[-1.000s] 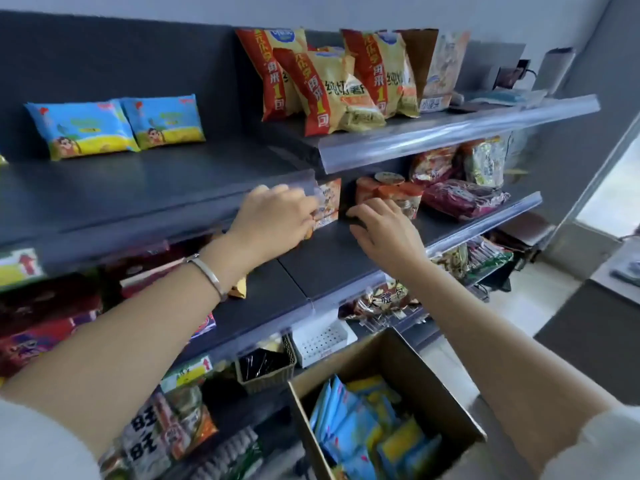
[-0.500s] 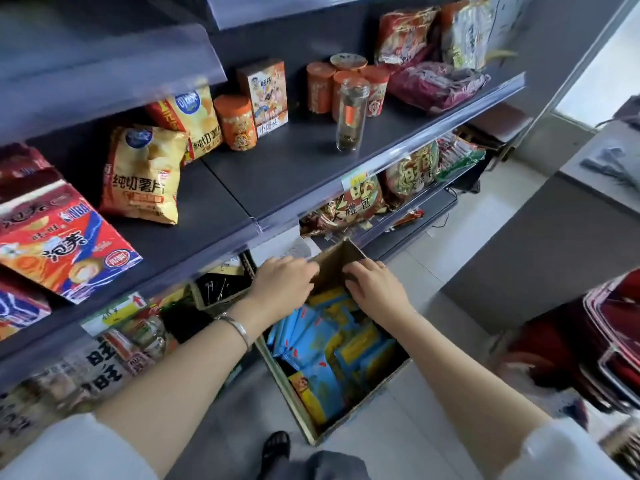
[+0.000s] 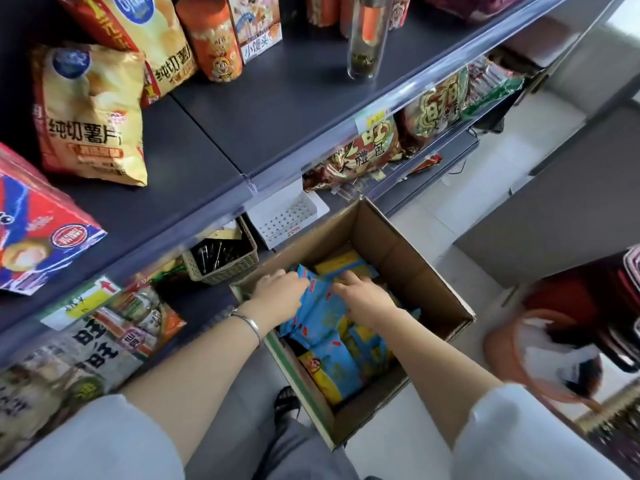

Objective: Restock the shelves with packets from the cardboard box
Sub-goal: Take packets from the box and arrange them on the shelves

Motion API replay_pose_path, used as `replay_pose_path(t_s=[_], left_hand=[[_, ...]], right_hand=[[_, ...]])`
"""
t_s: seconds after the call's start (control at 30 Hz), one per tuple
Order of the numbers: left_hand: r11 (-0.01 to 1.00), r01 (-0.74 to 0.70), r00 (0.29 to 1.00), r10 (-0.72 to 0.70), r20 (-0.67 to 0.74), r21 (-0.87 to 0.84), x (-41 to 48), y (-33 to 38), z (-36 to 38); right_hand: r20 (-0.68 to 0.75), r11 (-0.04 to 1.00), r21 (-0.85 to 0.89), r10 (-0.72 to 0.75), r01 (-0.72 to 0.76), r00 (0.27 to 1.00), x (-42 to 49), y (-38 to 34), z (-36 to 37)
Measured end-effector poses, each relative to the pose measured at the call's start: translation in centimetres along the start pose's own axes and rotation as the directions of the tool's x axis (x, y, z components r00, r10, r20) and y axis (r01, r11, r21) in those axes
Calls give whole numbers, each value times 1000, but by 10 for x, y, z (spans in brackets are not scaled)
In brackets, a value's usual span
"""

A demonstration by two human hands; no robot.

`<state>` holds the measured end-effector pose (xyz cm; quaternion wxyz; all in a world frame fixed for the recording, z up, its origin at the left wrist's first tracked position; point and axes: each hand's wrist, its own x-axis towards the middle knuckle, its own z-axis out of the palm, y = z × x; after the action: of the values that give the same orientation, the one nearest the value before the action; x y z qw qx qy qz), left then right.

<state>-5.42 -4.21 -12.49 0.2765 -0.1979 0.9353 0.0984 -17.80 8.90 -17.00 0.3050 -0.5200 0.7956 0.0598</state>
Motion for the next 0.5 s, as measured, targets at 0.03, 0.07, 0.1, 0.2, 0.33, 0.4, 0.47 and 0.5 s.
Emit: replay_pose_path(t_s=[0.03, 0.07, 0.1, 0.2, 0.33, 0.4, 0.47, 0.5], left_hand=[[1000, -11, 1000, 12, 27, -15, 4, -1, 3], [1000, -25, 999, 26, 38, -18, 9, -2, 6], [999, -39, 999, 39, 34, -10, 12, -3, 8], [997, -77, 997, 77, -21, 17, 20, -2, 12], [992, -103, 991, 109, -83, 69, 30, 2, 16], [989, -97, 990, 108, -96, 108, 34, 5, 17], [985, -90, 989, 105, -103, 146, 37, 9, 16], [984, -84, 989, 101, -105, 156, 39, 11, 15]], right_hand=[[18, 1000, -27, -15, 15, 1000, 4, 0, 2], [37, 999, -41, -21, 23, 999, 7, 0, 4], [54, 999, -41, -23, 25, 998, 10, 2, 6], [66, 999, 35, -10, 7, 998, 14, 7, 9], [78, 969, 247, 8, -27, 997, 14, 13, 6], [60, 938, 343, 24, -43, 998, 13, 16, 4], [63, 929, 363, 48, -68, 997, 12, 19, 2], [70, 940, 333, 47, -68, 996, 11, 20, 1]])
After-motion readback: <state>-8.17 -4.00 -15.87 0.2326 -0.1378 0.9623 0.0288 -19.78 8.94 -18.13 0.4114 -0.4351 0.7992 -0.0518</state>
